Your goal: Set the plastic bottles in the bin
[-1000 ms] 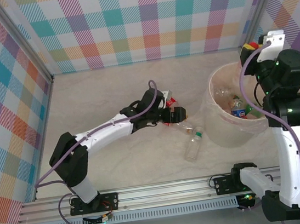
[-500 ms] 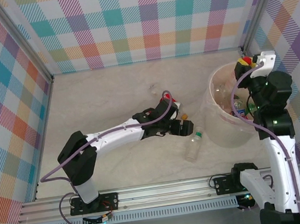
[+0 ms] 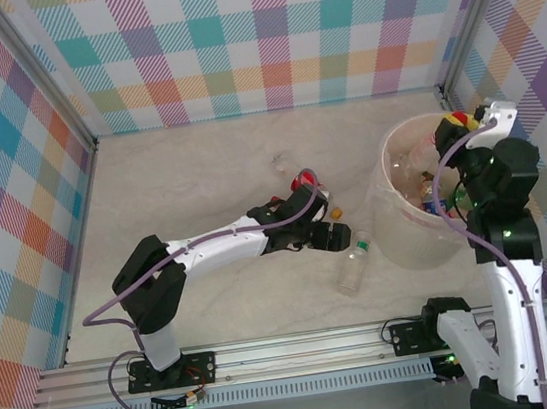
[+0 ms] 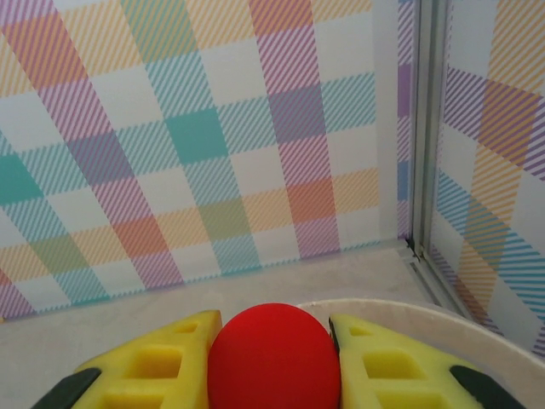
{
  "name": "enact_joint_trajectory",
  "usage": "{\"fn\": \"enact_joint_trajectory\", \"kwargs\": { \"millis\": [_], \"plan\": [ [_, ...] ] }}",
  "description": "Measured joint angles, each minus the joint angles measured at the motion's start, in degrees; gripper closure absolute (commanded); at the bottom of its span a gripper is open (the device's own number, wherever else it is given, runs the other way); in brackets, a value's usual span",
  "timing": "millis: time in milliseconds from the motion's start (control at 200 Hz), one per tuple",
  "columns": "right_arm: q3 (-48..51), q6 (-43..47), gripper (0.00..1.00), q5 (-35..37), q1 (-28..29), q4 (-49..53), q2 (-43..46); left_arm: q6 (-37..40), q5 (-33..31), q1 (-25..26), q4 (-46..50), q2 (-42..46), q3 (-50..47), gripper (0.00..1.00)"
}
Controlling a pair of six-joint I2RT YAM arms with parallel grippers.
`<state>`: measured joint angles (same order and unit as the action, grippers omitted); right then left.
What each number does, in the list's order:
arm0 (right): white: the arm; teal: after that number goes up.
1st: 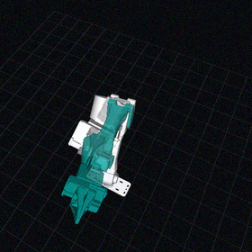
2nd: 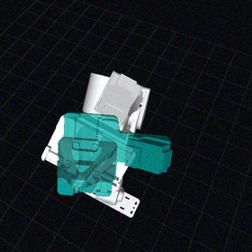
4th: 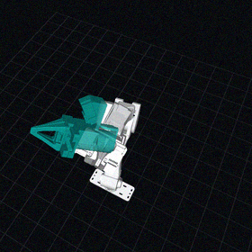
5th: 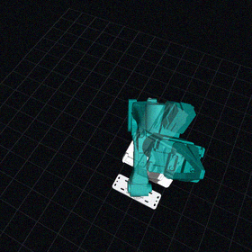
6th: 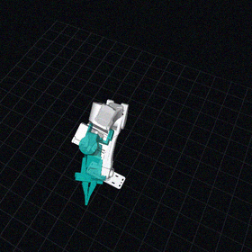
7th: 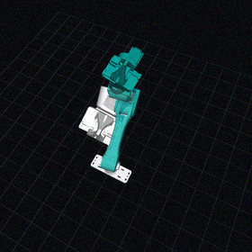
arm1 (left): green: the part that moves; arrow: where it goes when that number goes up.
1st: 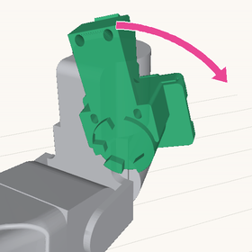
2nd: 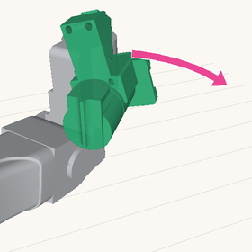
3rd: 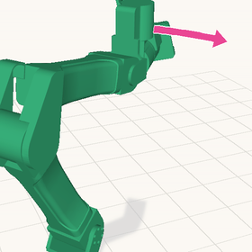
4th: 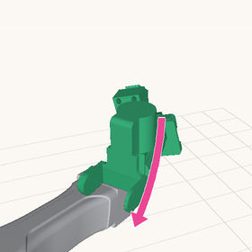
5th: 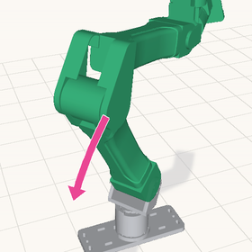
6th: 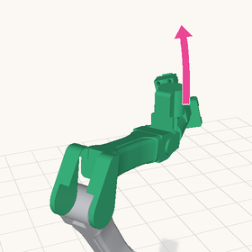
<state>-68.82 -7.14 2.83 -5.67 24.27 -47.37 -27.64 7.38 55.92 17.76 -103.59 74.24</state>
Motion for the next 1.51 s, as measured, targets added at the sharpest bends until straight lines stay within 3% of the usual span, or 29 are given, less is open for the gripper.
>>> {"fn": "enact_joint_trajectory", "kwargs": {
  "millis": [210,500,820,1100,1380,1505],
  "plan": [
    [-10.1,4.9,0.85,4.7,0.0,8.9,-5.6,0.0,0.0,0.0,0.2,-0.1,0.9,0.12],
    [-3.8,5.5,0.86,5.6,-1.6,11.4,-6.4,0.3,-0.7,0.0,0.2,-0.1,1.5,0.13],
    [8.6,0.9,0.86,2.2,-3.1,0.4,-1.1,0.7,-0.6,0.0,0.2,-0.4,1.5,0.14],
    [12.8,-1.9,0.85,0.3,-3.8,-6.8,-0.9,0.9,-0.6,0.0,0.1,-0.9,1.5,0.14],
    [-2.4,-1.8,0.85,-3.6,-3.8,7.7,-8.3,1.1,-0.6,0.0,0.1,-1.1,1.5,0.14],
    [-7.5,-1.3,0.85,-5.0,-3.8,9.3,-10.7,1.1,-0.6,0.0,-0.1,-1.1,1.5,0.15]
  ]
}}
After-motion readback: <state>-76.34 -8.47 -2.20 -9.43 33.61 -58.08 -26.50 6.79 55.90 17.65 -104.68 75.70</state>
